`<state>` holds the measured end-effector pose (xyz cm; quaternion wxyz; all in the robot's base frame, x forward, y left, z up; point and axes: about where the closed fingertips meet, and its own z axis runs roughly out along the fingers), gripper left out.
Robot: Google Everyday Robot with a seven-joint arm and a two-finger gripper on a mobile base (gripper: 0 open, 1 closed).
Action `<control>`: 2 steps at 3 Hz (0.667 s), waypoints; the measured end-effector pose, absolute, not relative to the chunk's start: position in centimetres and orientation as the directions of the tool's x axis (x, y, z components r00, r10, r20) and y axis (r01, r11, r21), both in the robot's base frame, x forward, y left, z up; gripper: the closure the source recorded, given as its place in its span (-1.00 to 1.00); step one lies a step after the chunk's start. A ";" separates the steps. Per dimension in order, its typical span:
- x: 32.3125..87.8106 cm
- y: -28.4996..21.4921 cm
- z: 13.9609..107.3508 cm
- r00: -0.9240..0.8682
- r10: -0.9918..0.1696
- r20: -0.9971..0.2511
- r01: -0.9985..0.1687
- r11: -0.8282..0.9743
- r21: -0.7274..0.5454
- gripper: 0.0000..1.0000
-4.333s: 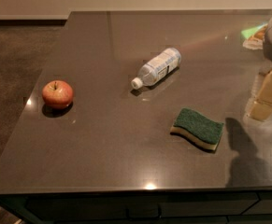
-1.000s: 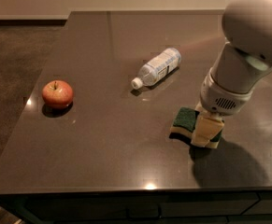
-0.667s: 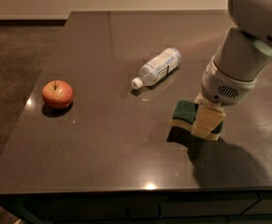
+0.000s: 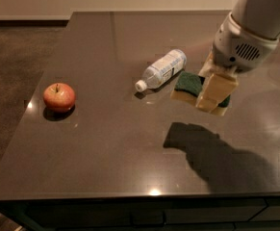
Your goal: Pick sponge
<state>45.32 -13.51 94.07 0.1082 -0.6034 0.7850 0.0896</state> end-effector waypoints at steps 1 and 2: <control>46.4 -12.9 97.2 -0.212 -0.923 -0.322 -0.974 0.226 -0.006 1.00; 47.1 -12.6 97.9 -0.207 -0.917 -0.342 -0.972 0.233 -0.037 1.00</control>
Offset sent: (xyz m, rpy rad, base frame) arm 0.0091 0.0054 0.0281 0.0358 -0.0226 0.0277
